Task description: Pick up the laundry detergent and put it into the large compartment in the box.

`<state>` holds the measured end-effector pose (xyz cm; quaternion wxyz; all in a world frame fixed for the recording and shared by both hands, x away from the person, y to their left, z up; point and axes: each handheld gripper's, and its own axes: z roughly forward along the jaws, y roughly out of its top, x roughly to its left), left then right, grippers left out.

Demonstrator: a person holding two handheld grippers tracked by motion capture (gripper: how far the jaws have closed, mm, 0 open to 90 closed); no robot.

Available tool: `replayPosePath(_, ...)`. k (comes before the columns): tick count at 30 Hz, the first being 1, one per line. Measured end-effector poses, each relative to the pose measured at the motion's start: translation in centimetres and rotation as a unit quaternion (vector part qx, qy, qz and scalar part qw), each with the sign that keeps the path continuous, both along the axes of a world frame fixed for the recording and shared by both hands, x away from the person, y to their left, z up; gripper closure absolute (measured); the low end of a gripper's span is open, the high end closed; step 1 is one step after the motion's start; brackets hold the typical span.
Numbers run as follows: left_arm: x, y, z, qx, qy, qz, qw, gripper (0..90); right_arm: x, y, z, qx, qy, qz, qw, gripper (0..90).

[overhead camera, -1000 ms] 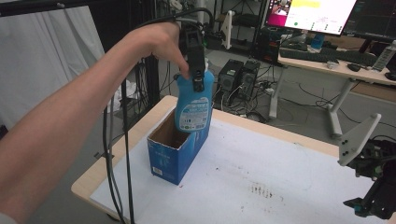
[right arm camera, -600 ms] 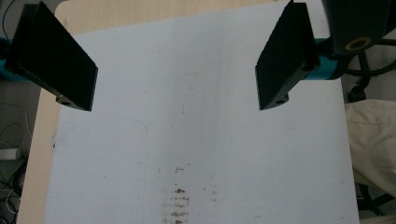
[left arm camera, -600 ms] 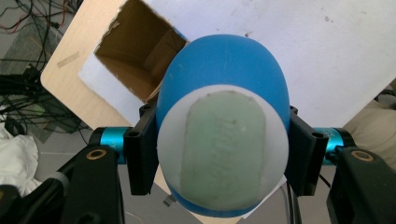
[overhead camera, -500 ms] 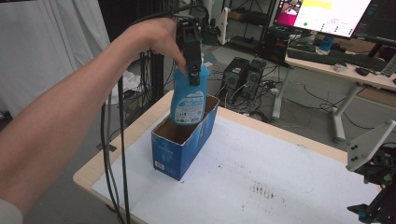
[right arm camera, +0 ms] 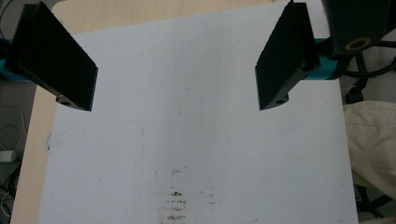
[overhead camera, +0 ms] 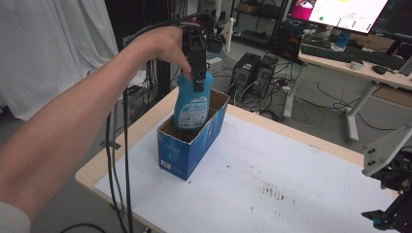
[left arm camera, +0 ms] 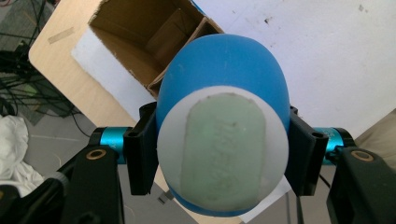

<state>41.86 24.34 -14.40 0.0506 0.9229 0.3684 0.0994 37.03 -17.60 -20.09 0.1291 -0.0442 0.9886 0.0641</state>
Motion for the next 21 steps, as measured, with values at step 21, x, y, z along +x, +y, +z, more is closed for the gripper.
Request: replayPosePath(21, 0.9, 0.7, -7.2, 0.002, 0.024, -0.097, 0.995, 38.5, 0.5, 0.5, -1.4, -0.008, 0.013, 0.0, 0.9999, 12.3)
